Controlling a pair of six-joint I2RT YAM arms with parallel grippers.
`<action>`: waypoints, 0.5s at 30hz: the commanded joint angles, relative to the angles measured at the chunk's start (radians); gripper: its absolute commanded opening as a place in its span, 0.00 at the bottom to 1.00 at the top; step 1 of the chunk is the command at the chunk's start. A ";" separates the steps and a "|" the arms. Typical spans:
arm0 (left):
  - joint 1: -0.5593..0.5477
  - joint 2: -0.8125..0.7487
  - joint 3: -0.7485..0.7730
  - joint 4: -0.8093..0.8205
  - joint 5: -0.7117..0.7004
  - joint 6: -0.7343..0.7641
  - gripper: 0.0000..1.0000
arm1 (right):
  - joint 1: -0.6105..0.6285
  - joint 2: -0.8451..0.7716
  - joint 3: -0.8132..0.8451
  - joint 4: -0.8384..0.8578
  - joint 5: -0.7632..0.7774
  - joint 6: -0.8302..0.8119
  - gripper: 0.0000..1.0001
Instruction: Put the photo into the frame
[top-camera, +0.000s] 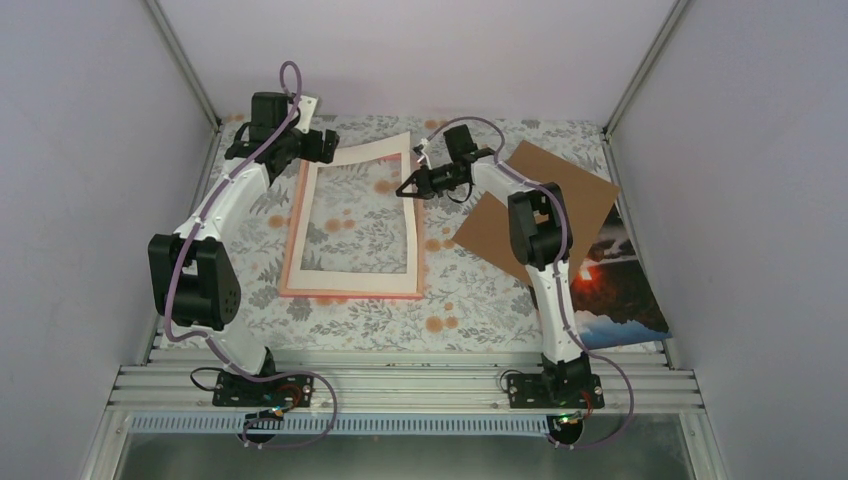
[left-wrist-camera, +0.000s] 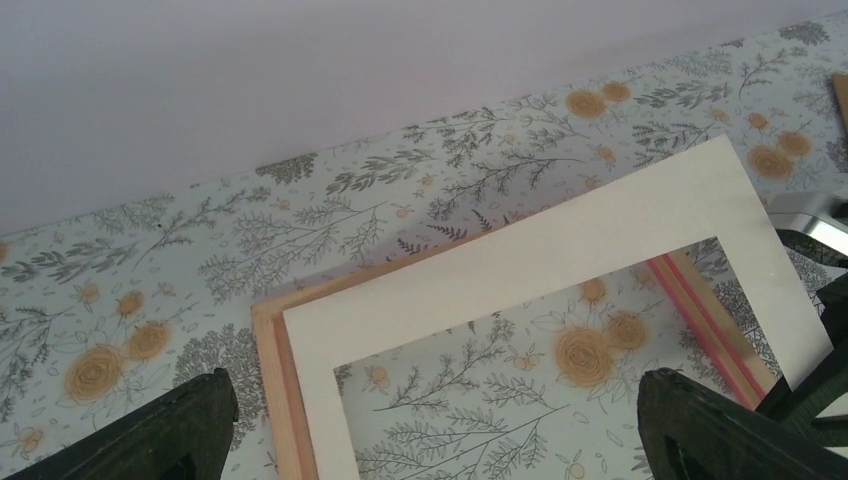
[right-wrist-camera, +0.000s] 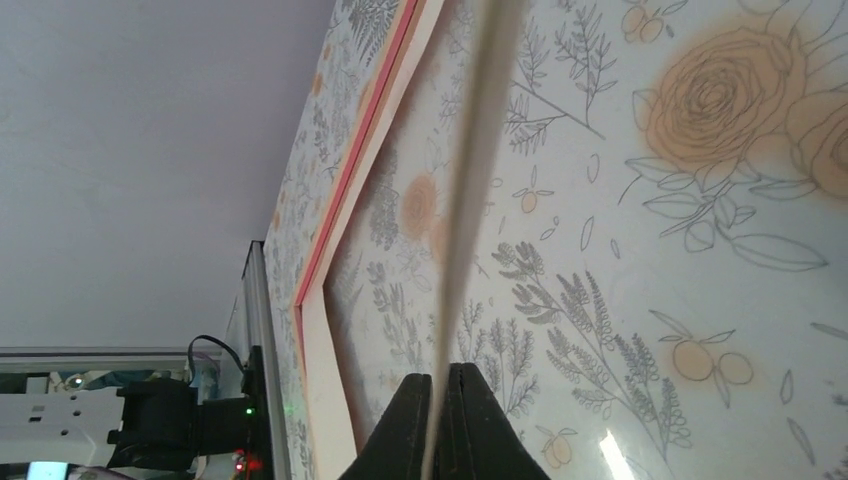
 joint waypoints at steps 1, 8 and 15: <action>0.008 -0.029 -0.008 0.020 -0.007 0.008 0.99 | 0.012 0.041 0.058 -0.058 0.048 -0.030 0.04; 0.011 -0.026 -0.011 0.016 -0.005 0.007 1.00 | 0.025 0.063 0.072 -0.012 0.075 0.024 0.04; 0.017 -0.027 -0.016 0.008 0.000 0.006 1.00 | 0.042 0.062 0.070 -0.009 0.131 0.040 0.20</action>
